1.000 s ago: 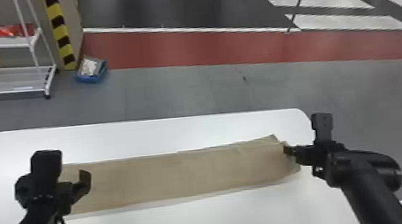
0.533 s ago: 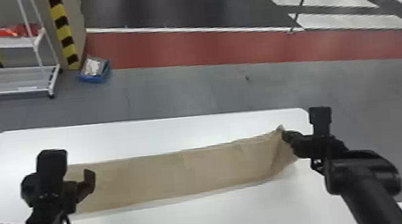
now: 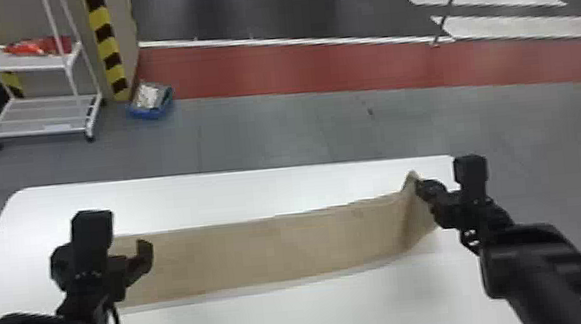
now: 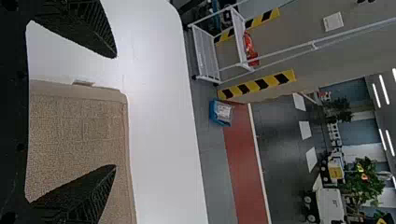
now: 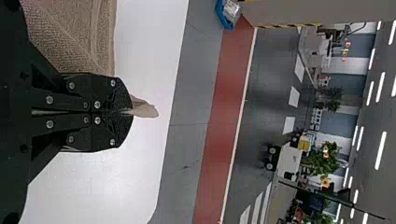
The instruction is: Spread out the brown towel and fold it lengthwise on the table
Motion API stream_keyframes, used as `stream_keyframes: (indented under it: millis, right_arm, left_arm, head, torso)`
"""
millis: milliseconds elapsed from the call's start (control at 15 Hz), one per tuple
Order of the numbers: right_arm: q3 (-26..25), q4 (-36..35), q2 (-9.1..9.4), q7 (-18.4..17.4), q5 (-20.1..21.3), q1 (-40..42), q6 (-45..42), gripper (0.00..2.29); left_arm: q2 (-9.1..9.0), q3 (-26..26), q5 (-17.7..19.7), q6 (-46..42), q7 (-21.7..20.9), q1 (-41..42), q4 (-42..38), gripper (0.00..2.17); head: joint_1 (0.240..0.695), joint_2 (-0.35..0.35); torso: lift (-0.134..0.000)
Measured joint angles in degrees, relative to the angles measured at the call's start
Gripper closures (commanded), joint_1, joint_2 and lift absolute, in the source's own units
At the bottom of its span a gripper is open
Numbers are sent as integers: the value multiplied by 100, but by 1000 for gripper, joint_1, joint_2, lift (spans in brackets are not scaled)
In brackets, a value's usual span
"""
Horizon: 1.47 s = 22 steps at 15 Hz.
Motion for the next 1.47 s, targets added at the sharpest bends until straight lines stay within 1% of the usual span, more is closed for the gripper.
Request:
stream_keyframes:
  millis: [67,133,200,267,333,400,467,600,667,800,1000,1067,1200,1267,1333,1400,1467]
  right_arm:
    - [67,93,7,-137,208,-58,76,1217]
    - [177,188,27,-265,412,-123,157,1045]
    - [296,238,53,-422,558,-157,235,616]
    - [444,262,92,-633,730,-176,355,306]
    - [565,269,139,-835,955,-186,533,147]
    - [656,265,175,-1021,1180,-195,820,107]
    - [760,218,209,-1235,1402,-205,1347,103]
    - [831,26,264,-1545,1570,-216,2292,107]
    - [831,-89,279,-1676,1582,-183,2521,107]
    - [769,-468,306,-1778,1561,32,2577,107]
    - [634,-833,316,-1749,1461,294,2119,107]
    - [552,-857,317,-1651,1389,328,1855,110]
    - [382,-881,315,-1261,1091,346,1456,110]
    - [347,-887,292,-830,1044,284,1429,117]
    - [339,-866,229,-164,1083,146,1451,120]
    - [349,-806,152,398,1172,15,1468,127]
    - [379,-721,67,942,1402,-152,1478,164]
  left_arm:
    - [-2,-22,0,2,0,-3,2,36]
    - [-5,-40,1,2,0,-4,3,36]
    - [-5,-47,1,7,0,-4,2,36]
    - [-4,-51,-2,16,3,2,-7,36]
    - [-1,-51,-5,33,13,29,-34,36]
    - [2,-46,-6,47,17,62,-63,36]
    - [10,-32,-7,72,18,108,-101,36]
    - [20,-4,-7,145,18,164,-184,36]
    - [23,0,-7,170,18,179,-218,36]
    - [21,1,-9,194,18,215,-285,36]
    - [19,17,-15,197,18,223,-303,36]
    - [19,26,-16,196,18,223,-303,36]
    - [19,41,-16,196,13,222,-301,36]
    - [20,49,-16,196,10,221,-298,36]
    - [24,52,-16,191,9,218,-296,36]
    - [30,54,-16,186,8,216,-296,36]
    - [33,56,-16,181,3,215,-295,36]
  head:
    - [695,-189]
    - [695,-190]
    - [695,-187]
    - [695,-185]
    - [695,-183]
    - [695,-184]
    - [695,-190]
    - [695,-214]
    - [695,-223]
    - [695,-230]
    - [695,-222]
    - [695,-217]
    - [695,-203]
    - [695,-185]
    - [695,-174]
    - [695,-163]
    - [695,-157]
  torso:
    - [0]
    - [0]
    - [0]
    - [0]
    - [0]
    - [0]
    - [0]
    - [0]
    - [0]
    - [0]
    - [0]
    - [0]
    - [0]
    - [0]
    - [0]
    - [0]
    - [0]
